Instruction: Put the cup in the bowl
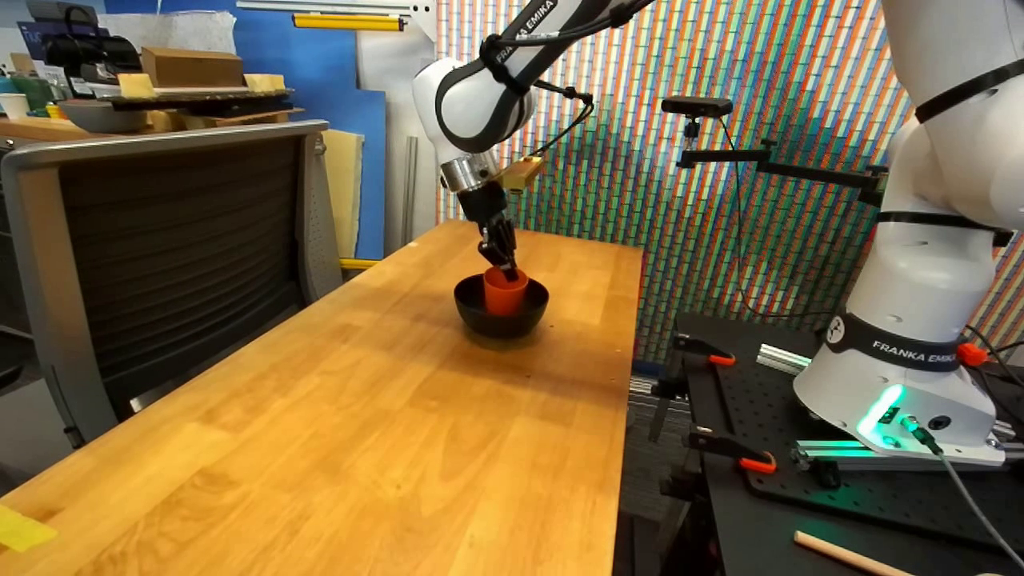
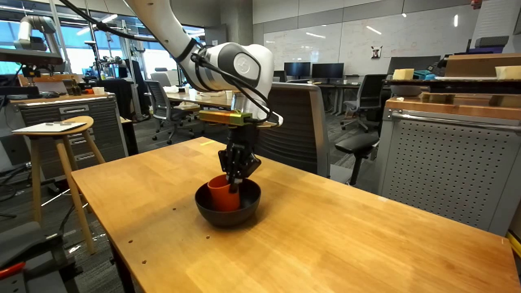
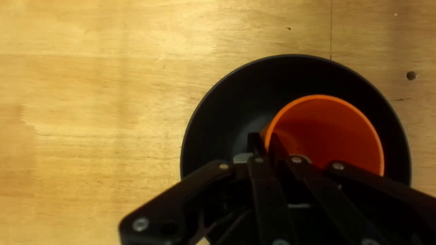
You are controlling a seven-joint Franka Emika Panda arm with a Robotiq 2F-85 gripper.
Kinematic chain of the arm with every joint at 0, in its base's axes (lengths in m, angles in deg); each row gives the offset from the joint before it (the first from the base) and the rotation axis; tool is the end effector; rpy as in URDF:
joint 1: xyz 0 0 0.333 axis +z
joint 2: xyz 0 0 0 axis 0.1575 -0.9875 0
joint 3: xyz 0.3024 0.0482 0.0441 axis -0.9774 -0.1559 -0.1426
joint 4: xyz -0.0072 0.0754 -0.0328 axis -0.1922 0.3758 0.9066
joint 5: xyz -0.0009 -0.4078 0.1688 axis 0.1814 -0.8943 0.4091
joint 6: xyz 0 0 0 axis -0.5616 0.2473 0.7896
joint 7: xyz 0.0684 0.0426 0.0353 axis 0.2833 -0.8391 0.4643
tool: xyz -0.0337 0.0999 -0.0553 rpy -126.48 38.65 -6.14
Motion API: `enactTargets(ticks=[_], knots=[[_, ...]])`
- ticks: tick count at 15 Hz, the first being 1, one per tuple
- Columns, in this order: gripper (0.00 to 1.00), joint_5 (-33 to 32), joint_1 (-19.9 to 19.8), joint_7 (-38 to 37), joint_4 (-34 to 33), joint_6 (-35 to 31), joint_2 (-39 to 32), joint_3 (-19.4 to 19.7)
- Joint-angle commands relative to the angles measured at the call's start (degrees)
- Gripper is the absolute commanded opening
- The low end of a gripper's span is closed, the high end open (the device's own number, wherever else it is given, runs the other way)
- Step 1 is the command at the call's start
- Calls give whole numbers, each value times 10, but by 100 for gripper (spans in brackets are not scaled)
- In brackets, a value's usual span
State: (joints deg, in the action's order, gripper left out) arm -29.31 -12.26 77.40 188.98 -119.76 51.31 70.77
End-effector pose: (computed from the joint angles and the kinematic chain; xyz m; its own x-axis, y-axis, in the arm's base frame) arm 0.6226 -0.0911 0.1673 0.9189 0.0077 -0.3944 0.0392 -0.9967 0.0717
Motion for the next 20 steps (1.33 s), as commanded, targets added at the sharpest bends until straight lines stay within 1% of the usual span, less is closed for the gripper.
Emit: enactTargets(ticks=[1,3,4,5,6,8,9,10,11,15,16,18,19,20], knots=[[33,6,-13,1,6,-37,-5,-5],[46,14,-16,8,9,-39,0,-9],[55,13,-15,9,13,-36,10,-10],[62,11,-13,10,18,-34,22,-11],[71,1,-8,7,28,-37,44,-8],[84,-11,-2,7,48,-38,92,-8],[93,-23,3,5,59,-35,120,-7],[99,-40,9,-1,73,-38,147,-5],[100,-48,10,3,81,-34,173,-6],[100,-75,17,8,125,-28,284,-14],[100,-73,16,13,132,-22,305,-17],[100,-47,12,39,156,-23,347,-20],[100,-59,12,14,113,-23,293,-20],[100,-58,13,20,125,-23,313,-20]])
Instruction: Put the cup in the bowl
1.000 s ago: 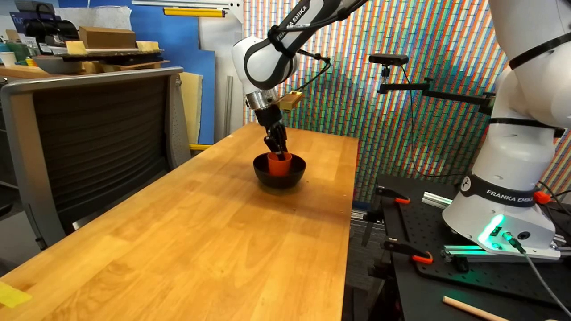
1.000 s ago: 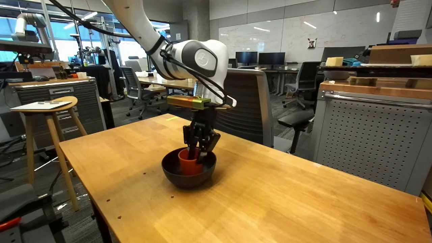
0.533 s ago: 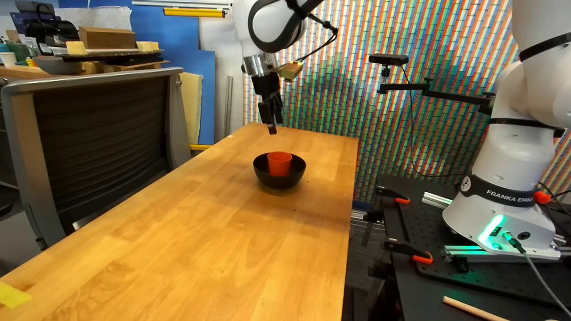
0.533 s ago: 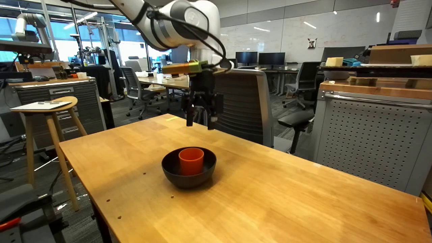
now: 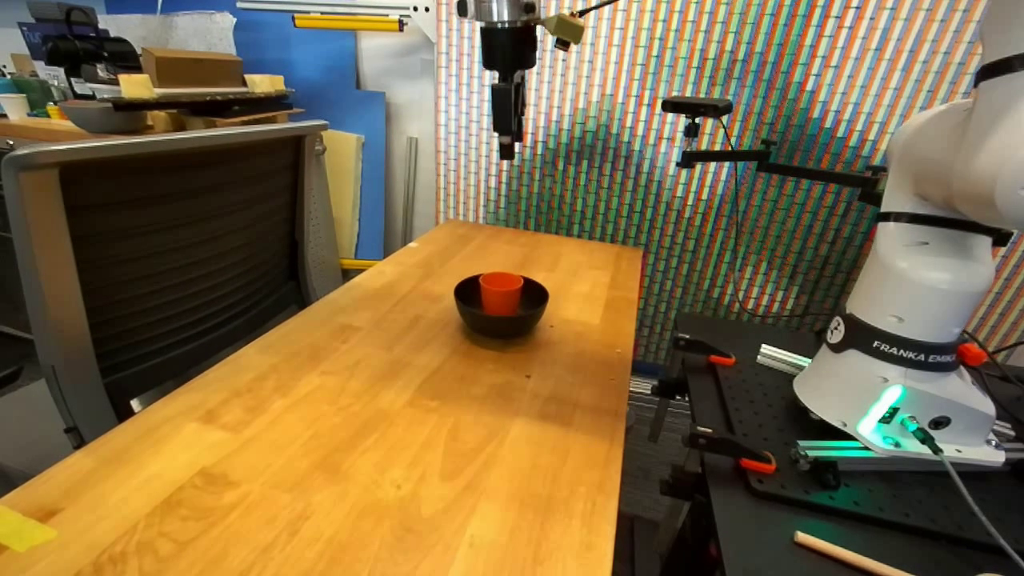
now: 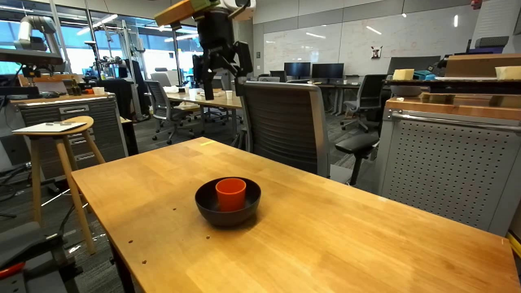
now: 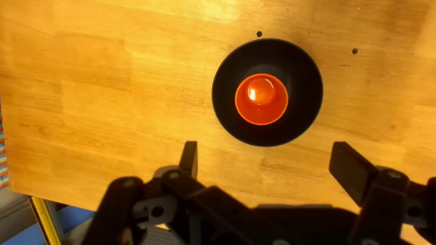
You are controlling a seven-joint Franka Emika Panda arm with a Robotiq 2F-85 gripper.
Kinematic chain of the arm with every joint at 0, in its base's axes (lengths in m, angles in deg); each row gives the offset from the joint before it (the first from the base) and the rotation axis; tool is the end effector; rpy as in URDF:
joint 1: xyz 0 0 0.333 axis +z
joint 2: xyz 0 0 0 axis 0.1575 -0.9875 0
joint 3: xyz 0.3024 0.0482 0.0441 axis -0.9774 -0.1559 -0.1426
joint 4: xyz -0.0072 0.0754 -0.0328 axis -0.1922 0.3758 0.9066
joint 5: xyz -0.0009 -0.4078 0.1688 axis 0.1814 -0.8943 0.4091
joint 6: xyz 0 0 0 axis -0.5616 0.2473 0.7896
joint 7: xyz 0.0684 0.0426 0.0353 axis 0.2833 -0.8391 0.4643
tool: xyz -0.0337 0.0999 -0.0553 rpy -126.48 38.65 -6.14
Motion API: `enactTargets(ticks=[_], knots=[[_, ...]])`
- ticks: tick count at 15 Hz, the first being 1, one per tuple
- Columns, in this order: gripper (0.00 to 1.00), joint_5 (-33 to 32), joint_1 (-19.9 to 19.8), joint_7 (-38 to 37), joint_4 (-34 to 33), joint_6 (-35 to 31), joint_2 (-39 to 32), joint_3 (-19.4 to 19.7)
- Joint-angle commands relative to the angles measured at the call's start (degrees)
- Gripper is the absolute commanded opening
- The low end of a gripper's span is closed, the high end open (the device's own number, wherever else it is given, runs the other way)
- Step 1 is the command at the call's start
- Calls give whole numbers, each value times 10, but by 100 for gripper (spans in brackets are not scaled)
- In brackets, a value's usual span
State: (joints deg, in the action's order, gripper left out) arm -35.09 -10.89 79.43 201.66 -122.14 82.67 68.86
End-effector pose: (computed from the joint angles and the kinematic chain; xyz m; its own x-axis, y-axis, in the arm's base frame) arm 0.5857 -0.0590 0.4053 0.9886 0.1389 -0.0577 0.1469 -0.9740 0.1724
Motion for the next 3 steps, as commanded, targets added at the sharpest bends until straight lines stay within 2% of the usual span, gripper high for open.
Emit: enactTargets(ticks=[1,3], knots=[[100,1,-1,3,9,1,13,-1],[100,1,-1,5,20,1,24,-1]])
